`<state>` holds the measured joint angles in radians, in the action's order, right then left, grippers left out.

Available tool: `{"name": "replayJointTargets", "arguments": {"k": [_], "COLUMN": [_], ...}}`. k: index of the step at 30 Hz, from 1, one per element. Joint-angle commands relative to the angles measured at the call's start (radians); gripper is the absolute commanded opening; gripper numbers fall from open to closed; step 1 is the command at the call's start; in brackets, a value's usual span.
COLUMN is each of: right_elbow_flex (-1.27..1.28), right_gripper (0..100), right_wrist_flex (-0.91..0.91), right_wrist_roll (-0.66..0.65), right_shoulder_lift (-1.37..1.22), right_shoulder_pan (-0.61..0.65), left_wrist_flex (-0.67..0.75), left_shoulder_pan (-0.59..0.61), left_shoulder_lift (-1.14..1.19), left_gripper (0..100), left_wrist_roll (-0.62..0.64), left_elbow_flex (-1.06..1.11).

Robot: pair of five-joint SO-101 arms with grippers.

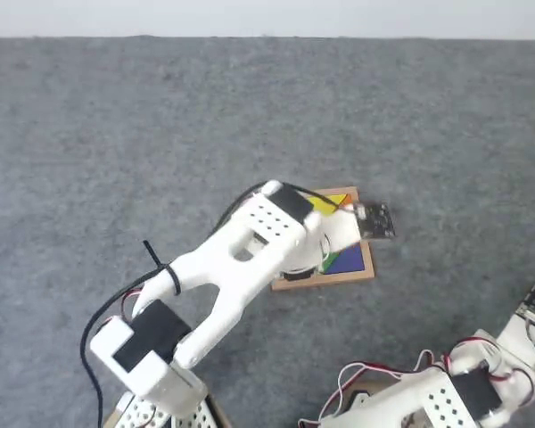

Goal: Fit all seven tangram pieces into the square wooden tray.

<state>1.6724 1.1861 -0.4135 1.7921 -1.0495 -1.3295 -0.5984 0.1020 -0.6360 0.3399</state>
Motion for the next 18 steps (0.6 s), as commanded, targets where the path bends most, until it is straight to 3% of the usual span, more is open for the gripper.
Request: {"name": "replayJointTargets", "arguments": {"k": [1,18], "right_elbow_flex": [0.011,0.011], "right_gripper": [8.7,8.7], "right_wrist_flex": [0.004,0.004], "right_wrist_roll": [-0.003,-0.003], "right_shoulder_lift": [0.019,0.019], "right_shoulder_pan": [-0.008,-0.008], "left_wrist_flex": [0.095,0.149], "left_shoulder_pan": [-0.026,-0.034], "left_shoulder_lift": [-0.061,0.074], "left_gripper": [1,2], "left_wrist_roll": [-0.078,-0.078], "left_elbow_flex": [0.028,0.038]}}
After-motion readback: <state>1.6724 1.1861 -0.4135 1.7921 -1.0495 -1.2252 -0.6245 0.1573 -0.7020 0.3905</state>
